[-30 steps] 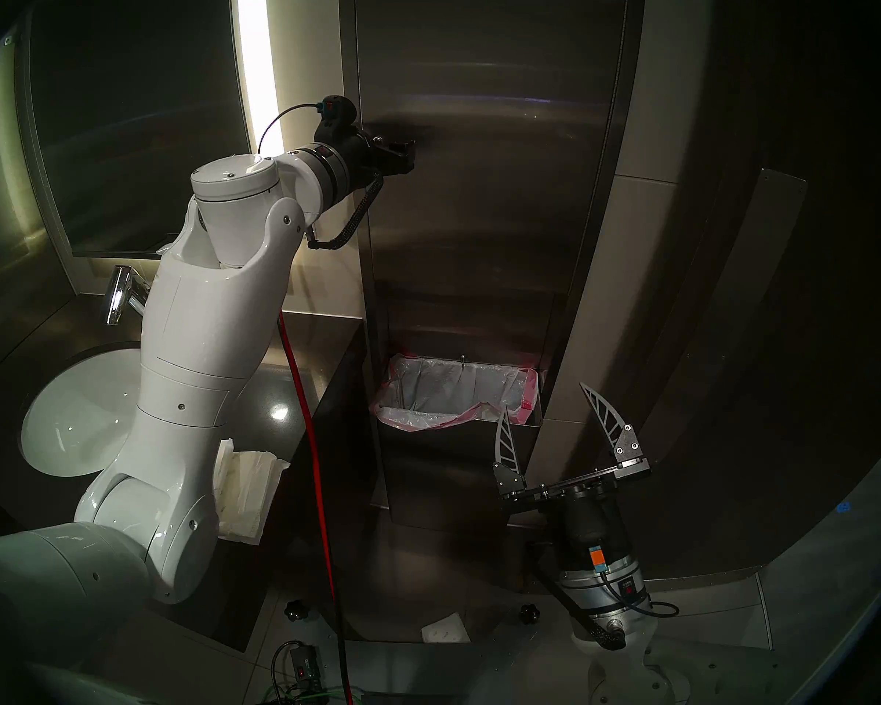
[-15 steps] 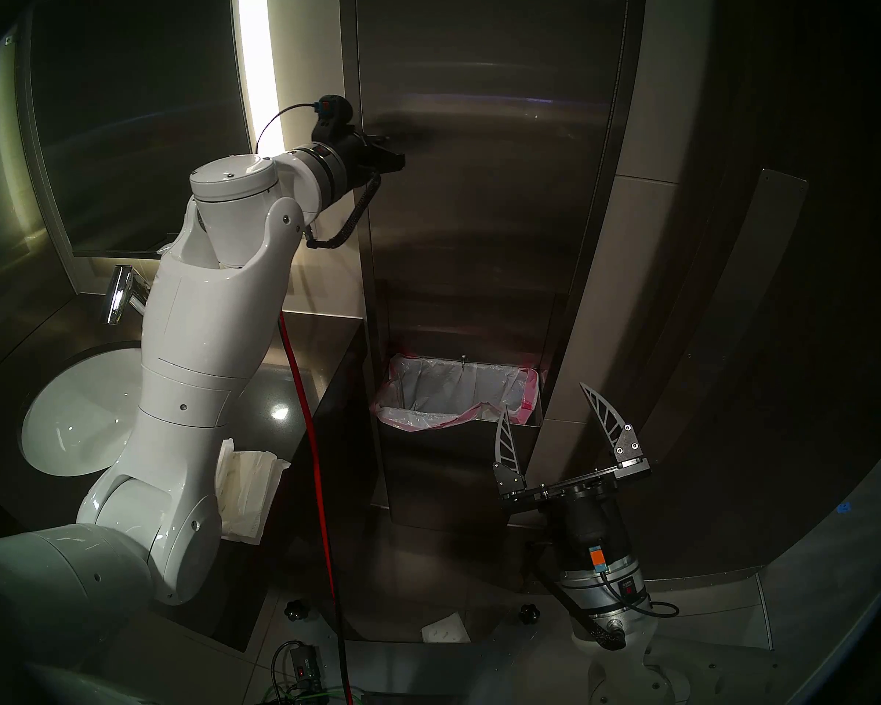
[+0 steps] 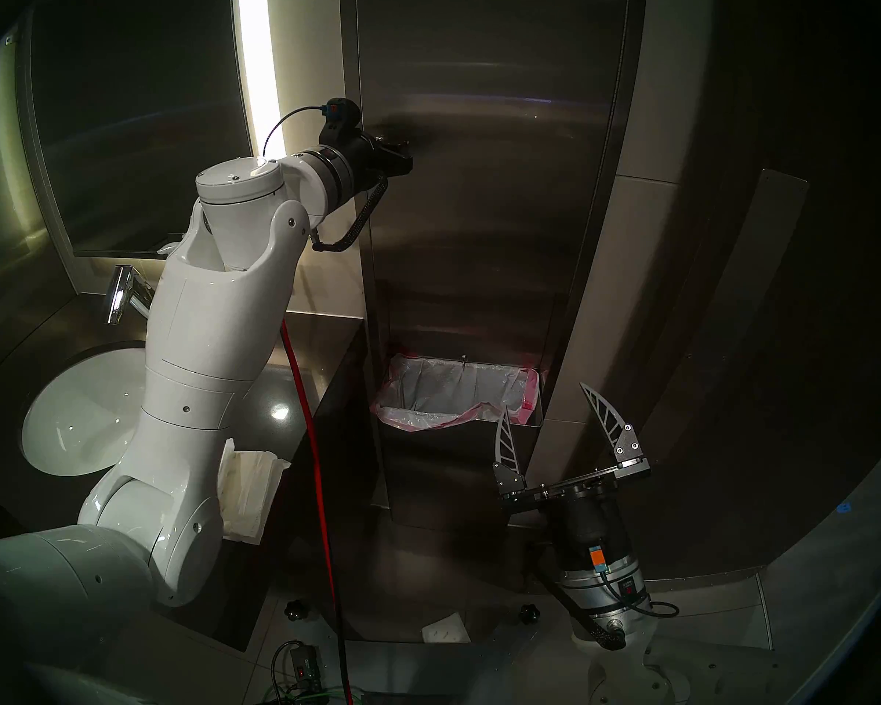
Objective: Twist key and close towel dispenser
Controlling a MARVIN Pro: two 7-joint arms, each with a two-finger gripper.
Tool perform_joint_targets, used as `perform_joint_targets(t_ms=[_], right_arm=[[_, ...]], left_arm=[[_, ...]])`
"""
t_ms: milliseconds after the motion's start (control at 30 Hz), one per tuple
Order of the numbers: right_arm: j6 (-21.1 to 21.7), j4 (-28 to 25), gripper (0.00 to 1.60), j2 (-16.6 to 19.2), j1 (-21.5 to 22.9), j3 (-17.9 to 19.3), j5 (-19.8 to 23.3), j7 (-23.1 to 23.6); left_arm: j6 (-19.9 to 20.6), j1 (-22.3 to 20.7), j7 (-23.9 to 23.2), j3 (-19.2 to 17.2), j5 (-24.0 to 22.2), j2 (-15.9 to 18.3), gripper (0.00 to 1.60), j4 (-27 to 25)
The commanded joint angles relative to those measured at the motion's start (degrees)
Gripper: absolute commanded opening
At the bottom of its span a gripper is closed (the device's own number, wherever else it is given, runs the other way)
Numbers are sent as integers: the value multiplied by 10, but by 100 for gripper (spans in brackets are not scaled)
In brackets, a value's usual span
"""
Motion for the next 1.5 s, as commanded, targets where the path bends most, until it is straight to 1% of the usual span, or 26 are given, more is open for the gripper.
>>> perform_joint_targets(t_ms=[0,33,67,200,467,567,600,800,900,933,967,1000,1067,1100,1133,1167,1200,1233,1300,1367,1400,1433,1467], right_arm=[[0,-6,160,-1,1,0,-4,-1],[0,-6,160,-1,1,0,-4,-1],[0,-6,160,-1,1,0,-4,-1],[0,-6,160,-1,1,0,-4,-1],[0,-6,160,-1,1,0,-3,-1],[0,-6,160,-1,1,0,-3,-1],[0,-6,160,-1,1,0,-3,-1],[0,-6,160,-1,1,0,-3,-1],[0,-6,160,-1,1,0,-3,-1],[0,-6,160,-1,1,0,-3,-1],[0,-6,160,-1,1,0,-3,-1],[0,-6,160,-1,1,0,-3,-1],[0,-6,160,-1,1,0,-3,-1],[0,-6,160,-1,1,0,-3,-1],[0,-6,160,-1,1,0,-3,-1],[0,-6,160,-1,1,0,-3,-1],[0,-6,160,-1,1,0,-3,-1],[0,-6,160,-1,1,0,-3,-1],[0,-6,160,-1,1,0,-3,-1],[0,-6,160,-1,1,0,-3,-1],[0,-6,160,-1,1,0,-3,-1],[0,-6,160,-1,1,0,-3,-1],[0,-6,160,-1,1,0,-3,-1]], left_arm=[[-2,-11,-8,6,-4,-5,54,-2],[-2,-11,-7,7,-5,-5,29,-2],[-2,-11,-7,7,-5,-5,0,-1],[-1,-12,-13,5,-11,-5,0,3],[13,-12,-17,-17,-44,-22,0,10],[18,-11,-24,-44,-76,-39,0,20],[25,-11,-25,-61,-94,-51,0,24],[46,-15,-27,-103,-143,-73,0,35],[57,-17,-26,-119,-165,-83,0,40],[57,-17,-26,-119,-165,-83,0,40],[66,-17,-26,-142,-191,-101,0,43],[70,-18,-25,-148,-198,-105,0,44],[78,-20,-21,-165,-217,-117,0,48],[78,-20,-21,-165,-217,-117,0,48],[81,-23,-19,-181,-239,-126,0,54],[93,-29,-15,-207,-259,-142,0,63],[94,-33,-12,-212,-276,-139,0,67],[98,-37,-5,-231,-280,-155,0,71],[103,-44,4,-246,-298,-157,0,80],[111,-50,15,-267,-314,-169,0,85],[111,-50,15,-267,-314,-169,0,85],[115,-57,25,-280,-328,-176,0,89],[115,-57,25,-280,-328,-176,0,89]])
